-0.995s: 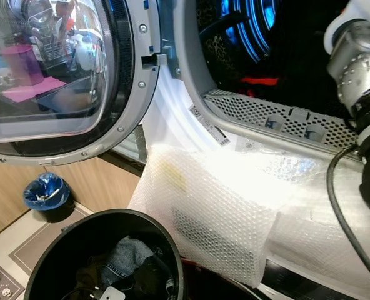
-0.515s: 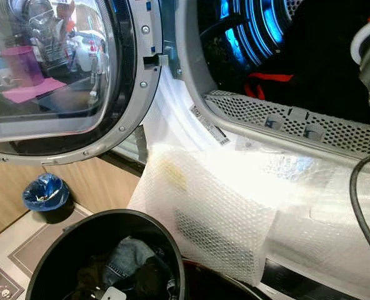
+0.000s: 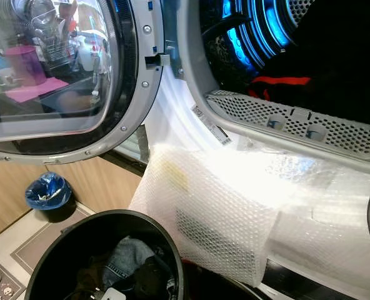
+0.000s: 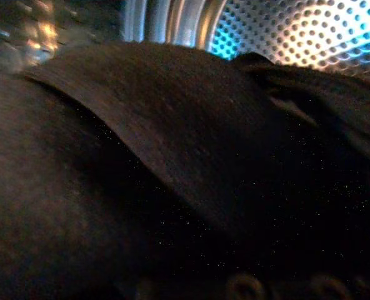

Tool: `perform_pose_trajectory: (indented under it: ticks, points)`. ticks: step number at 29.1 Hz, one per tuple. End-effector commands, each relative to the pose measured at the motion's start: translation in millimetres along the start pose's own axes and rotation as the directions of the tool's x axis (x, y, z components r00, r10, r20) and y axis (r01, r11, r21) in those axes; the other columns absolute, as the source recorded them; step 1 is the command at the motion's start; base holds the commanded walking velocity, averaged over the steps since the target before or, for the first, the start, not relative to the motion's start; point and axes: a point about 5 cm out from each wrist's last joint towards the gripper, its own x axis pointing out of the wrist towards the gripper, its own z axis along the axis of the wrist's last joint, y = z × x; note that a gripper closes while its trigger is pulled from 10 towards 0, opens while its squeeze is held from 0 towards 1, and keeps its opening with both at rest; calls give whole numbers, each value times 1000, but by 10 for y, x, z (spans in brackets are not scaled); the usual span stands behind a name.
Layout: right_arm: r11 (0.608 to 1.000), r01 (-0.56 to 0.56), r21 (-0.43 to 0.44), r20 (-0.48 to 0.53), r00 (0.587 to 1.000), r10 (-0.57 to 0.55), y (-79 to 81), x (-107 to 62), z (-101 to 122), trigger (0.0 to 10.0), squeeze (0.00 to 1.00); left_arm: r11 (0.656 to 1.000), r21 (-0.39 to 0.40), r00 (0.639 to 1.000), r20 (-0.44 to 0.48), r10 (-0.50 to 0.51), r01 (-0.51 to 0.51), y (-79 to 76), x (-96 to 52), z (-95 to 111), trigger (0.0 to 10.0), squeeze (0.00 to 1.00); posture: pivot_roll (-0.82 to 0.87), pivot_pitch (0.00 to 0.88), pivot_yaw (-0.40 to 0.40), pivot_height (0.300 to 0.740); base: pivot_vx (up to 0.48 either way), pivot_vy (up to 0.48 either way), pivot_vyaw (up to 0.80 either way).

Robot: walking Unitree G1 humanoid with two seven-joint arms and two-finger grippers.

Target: Clothes washing

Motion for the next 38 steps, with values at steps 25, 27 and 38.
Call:
perform_pose_trajectory:
  ticks: [25,27,38]
  points:
    - [996,-77,44,161,985,69,252,-31,23,10000,0,990,32,987,-88,-132,136,-225,-29,-214,10000,0,-72,91,48,740,0,0,0]
    - [926,370,72,217,901,-377,-158,-58,222,10000,0,991,23,989,-78,-126,128,-233,-23,-195,10000,0,-68,86,40,740,0,0,0]
    - [952,304,29,52,951,-305,-179,-98,-383,10000,0,988,29,985,-89,-146,150,-282,-29,-223,10000,0,-82,101,48,740,0,0,0]
